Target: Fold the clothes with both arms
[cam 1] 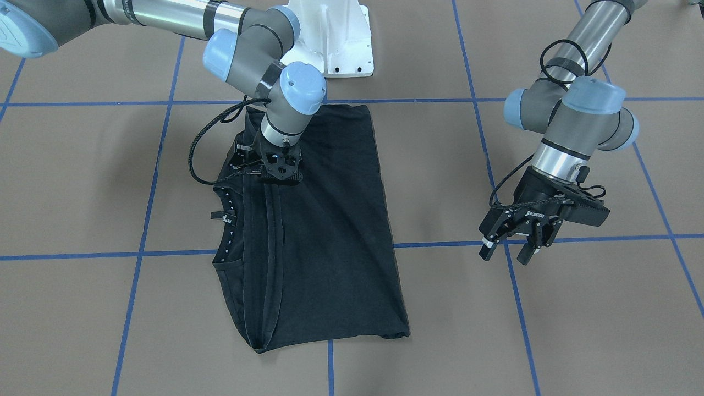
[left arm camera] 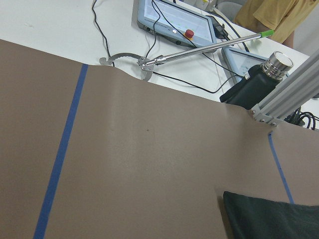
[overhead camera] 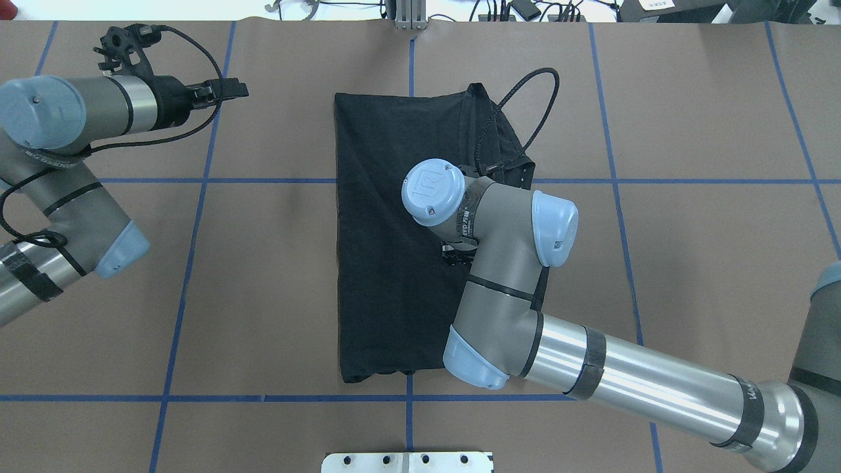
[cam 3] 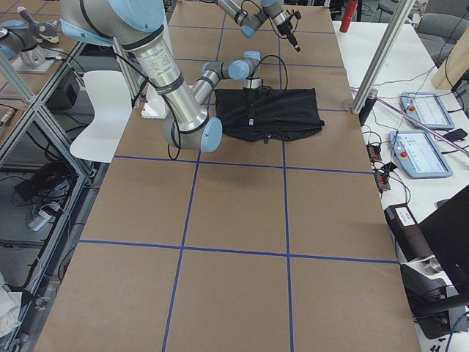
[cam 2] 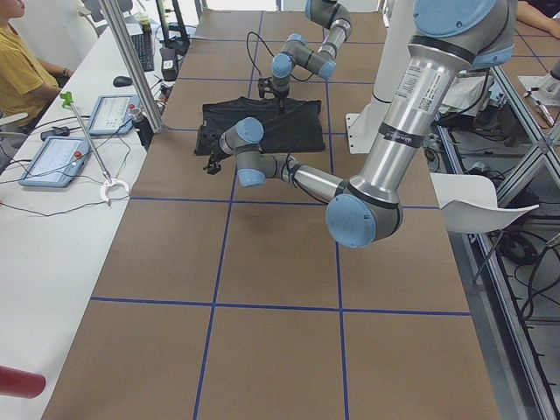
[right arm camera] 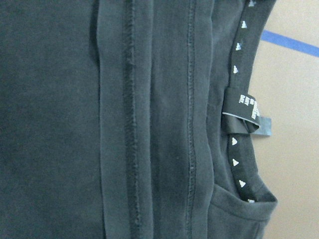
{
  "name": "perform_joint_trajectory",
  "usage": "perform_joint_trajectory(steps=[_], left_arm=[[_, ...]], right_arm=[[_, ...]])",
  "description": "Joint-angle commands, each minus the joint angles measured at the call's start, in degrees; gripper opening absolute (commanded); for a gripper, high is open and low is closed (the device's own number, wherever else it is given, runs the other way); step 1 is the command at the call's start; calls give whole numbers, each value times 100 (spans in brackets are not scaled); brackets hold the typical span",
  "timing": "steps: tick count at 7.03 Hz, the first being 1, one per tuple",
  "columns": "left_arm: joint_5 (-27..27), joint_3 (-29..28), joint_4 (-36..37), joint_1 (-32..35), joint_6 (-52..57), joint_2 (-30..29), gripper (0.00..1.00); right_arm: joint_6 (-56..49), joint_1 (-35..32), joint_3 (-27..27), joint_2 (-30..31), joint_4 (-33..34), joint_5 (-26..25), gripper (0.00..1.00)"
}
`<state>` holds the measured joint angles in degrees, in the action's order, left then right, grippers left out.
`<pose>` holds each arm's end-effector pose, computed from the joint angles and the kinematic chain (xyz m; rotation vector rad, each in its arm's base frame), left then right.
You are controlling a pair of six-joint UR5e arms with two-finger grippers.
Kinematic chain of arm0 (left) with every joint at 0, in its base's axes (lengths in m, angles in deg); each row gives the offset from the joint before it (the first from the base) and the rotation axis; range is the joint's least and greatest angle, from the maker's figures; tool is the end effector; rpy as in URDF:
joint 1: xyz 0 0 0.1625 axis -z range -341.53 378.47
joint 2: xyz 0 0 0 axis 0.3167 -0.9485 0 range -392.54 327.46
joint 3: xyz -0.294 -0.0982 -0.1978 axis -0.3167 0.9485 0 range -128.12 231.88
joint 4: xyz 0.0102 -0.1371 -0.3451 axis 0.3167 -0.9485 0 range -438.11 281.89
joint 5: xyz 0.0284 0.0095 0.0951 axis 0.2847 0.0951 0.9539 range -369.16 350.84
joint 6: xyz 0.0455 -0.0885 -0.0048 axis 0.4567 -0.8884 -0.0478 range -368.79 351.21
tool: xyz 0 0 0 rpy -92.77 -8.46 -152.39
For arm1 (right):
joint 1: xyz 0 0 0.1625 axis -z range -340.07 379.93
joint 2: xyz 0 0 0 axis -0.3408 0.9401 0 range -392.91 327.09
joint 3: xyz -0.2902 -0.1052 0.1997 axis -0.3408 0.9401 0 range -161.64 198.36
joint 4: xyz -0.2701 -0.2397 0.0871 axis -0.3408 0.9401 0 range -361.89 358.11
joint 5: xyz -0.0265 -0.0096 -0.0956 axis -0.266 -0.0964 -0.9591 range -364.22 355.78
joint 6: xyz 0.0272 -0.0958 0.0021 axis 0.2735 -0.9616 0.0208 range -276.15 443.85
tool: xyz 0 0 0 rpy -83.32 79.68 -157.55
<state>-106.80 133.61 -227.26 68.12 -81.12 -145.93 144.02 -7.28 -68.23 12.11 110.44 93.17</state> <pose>0.2987 -0.5371 0.3404 0.6269 1.1488 -0.3906 -0.5194 -0.4024 0.2528 0.0479 -0.3558 -0.0671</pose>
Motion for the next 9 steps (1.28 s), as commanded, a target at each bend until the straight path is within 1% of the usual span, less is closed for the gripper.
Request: perform_joint_trajectory(steps=[1,5,9], left_arm=[[0,0,0,0,-9,1,100],[0,0,0,0,0,-8,100],[0,26,0,0,-9,-8,100]], right_arm=[[-5,-4,54,-10,-26,34,100],[-13,66,63,-10,-26,34,100],[-40,-100,45,42,18,34,100]])
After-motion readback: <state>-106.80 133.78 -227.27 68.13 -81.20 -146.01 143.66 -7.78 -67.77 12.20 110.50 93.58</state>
